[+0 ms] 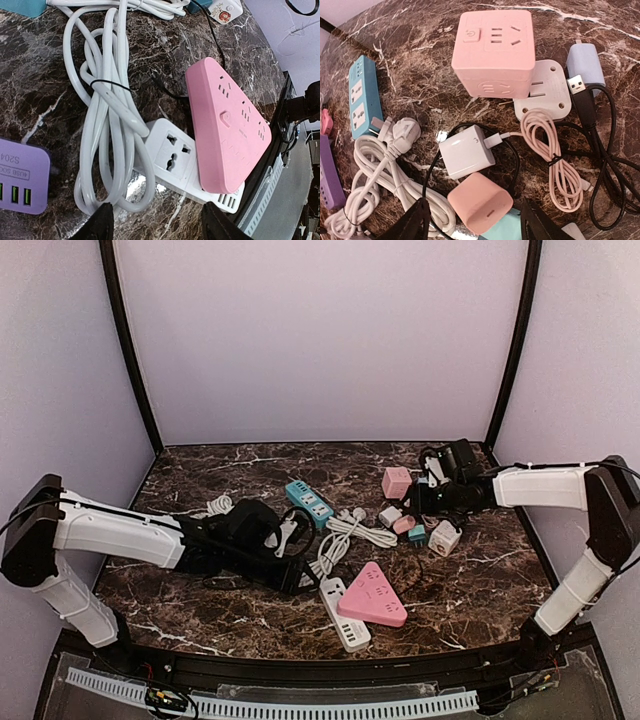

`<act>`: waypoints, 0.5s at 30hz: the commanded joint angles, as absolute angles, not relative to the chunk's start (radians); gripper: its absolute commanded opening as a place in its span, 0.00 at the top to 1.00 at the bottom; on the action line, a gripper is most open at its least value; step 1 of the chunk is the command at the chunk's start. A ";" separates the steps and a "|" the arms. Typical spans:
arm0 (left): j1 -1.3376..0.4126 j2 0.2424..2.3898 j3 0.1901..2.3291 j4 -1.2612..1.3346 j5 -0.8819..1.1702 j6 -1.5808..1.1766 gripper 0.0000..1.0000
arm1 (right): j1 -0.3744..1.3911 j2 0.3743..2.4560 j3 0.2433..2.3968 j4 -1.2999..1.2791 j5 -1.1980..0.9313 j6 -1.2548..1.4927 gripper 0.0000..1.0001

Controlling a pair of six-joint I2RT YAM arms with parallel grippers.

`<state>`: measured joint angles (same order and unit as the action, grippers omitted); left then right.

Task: Pull the plug off the socket
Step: Place the plug at the center of the board.

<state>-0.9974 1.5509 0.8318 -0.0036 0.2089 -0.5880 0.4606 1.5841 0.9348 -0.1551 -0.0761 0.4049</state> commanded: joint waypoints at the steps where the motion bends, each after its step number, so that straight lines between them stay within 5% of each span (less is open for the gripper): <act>1: -0.986 1.522 0.802 0.031 0.221 -0.626 0.38 | 0.446 1.581 0.950 -0.112 -0.112 0.397 0.31; 11: -0.974 1.527 0.766 0.126 0.277 -0.692 0.27 | 0.453 1.354 0.855 -0.151 -0.248 0.332 0.20; 15: -0.975 1.555 0.762 0.173 0.308 -0.715 0.33 | 0.473 1.253 0.779 -0.197 -0.359 0.355 0.19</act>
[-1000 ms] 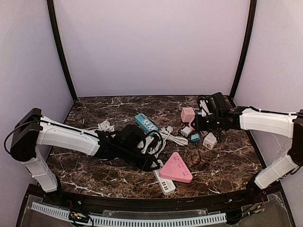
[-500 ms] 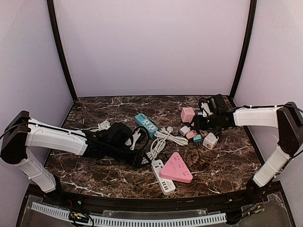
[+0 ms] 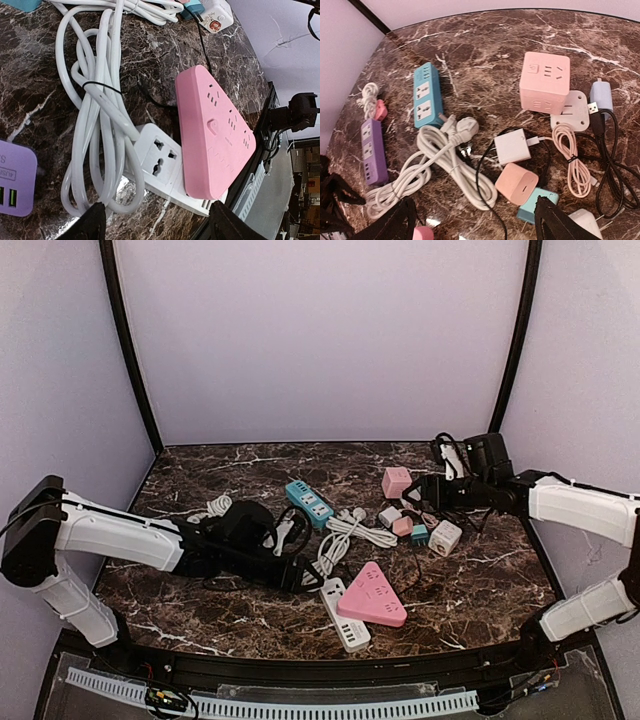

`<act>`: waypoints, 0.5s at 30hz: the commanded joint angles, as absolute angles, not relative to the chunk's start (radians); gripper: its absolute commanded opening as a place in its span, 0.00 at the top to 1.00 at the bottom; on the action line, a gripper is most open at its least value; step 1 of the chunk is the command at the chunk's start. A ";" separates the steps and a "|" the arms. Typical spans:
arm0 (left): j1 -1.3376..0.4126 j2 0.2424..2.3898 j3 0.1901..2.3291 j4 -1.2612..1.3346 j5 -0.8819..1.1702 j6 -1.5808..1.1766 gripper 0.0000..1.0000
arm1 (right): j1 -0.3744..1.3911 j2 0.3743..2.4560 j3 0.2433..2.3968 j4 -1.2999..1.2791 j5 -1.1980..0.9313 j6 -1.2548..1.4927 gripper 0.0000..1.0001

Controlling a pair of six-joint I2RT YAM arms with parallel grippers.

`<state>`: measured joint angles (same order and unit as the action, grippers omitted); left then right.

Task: Pull the plug off the socket
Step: Place the plug at the center of the board.

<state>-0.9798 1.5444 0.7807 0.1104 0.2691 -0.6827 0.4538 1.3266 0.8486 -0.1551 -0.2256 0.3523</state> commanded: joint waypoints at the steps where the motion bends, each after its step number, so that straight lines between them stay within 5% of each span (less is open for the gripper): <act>1: -0.974 1.563 0.764 0.187 0.321 -0.722 0.38 | 0.488 1.235 0.758 -0.196 -0.394 0.370 0.20; 5: -0.975 1.603 0.766 0.227 0.352 -0.742 0.47 | 0.554 1.196 0.650 -0.143 -0.511 0.453 0.21; 15: -0.974 1.623 0.757 0.238 0.361 -0.752 0.49 | 0.656 1.243 0.542 -0.009 -0.642 0.579 0.26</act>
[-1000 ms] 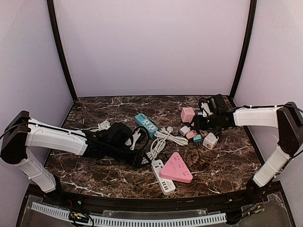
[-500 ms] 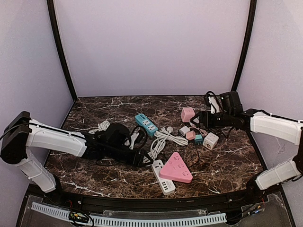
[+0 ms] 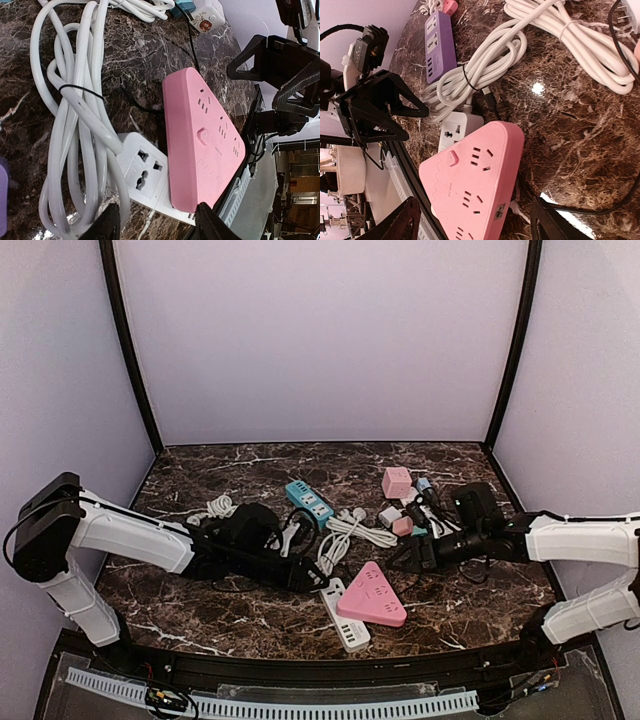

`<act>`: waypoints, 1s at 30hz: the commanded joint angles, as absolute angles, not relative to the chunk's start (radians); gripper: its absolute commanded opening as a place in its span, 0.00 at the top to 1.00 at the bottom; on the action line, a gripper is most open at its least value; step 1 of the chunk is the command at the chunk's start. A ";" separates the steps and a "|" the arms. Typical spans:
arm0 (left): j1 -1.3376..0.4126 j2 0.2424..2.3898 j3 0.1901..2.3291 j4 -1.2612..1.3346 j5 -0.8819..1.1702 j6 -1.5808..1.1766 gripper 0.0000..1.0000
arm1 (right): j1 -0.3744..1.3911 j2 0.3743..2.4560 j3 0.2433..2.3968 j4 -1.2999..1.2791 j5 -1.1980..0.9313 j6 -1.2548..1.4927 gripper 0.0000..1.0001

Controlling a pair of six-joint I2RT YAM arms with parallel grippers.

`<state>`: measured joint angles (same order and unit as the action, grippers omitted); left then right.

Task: Pull the plug off the socket
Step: Place the plug at the center of the board, then remove the plug from the socket.

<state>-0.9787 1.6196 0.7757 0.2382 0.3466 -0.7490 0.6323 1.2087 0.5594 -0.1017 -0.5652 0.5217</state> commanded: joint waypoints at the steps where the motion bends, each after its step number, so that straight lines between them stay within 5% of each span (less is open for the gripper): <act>1: -0.974 1.624 0.758 0.236 0.362 -0.750 0.52 | 0.662 1.255 0.542 -0.009 -0.643 0.578 0.26; 16: -1.001 1.692 0.850 0.211 0.436 -0.657 0.66 | 0.714 1.370 0.530 0.063 -0.633 0.620 0.23; 30: -1.007 1.804 0.851 0.226 0.447 -0.616 0.76 | 0.749 1.436 0.542 0.120 -0.635 0.675 0.36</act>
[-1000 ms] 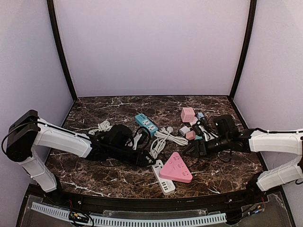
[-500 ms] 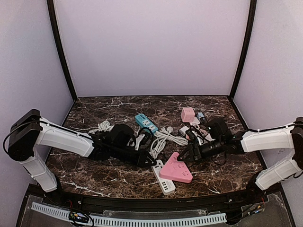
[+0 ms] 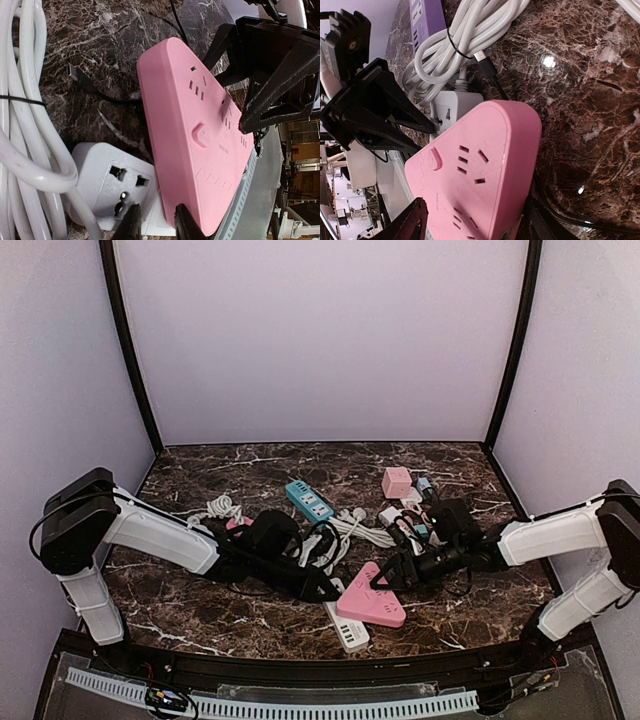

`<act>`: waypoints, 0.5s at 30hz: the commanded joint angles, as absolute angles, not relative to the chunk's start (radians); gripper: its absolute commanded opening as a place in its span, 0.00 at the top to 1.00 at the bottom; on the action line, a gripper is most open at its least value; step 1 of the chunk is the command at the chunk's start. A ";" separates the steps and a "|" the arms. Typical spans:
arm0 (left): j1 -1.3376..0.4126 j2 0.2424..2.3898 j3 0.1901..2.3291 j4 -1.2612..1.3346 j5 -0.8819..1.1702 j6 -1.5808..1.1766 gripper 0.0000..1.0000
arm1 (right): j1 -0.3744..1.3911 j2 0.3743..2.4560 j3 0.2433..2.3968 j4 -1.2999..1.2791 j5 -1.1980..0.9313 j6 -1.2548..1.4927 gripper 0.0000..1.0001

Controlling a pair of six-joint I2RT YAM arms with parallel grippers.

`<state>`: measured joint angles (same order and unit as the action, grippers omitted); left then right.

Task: Pull the plug off the socket
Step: Remove the plug from the socket.

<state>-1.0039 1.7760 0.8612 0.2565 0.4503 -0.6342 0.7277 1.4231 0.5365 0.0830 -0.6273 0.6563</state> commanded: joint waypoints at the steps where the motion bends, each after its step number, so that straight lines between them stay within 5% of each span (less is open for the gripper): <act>1: -1.007 1.806 0.844 0.226 0.446 -0.616 0.77 | 0.749 1.434 0.542 0.120 -0.633 0.677 0.37; 15: -1.006 1.836 0.741 0.180 0.426 -0.592 0.88 | 0.749 1.382 0.536 0.133 -0.646 0.725 0.56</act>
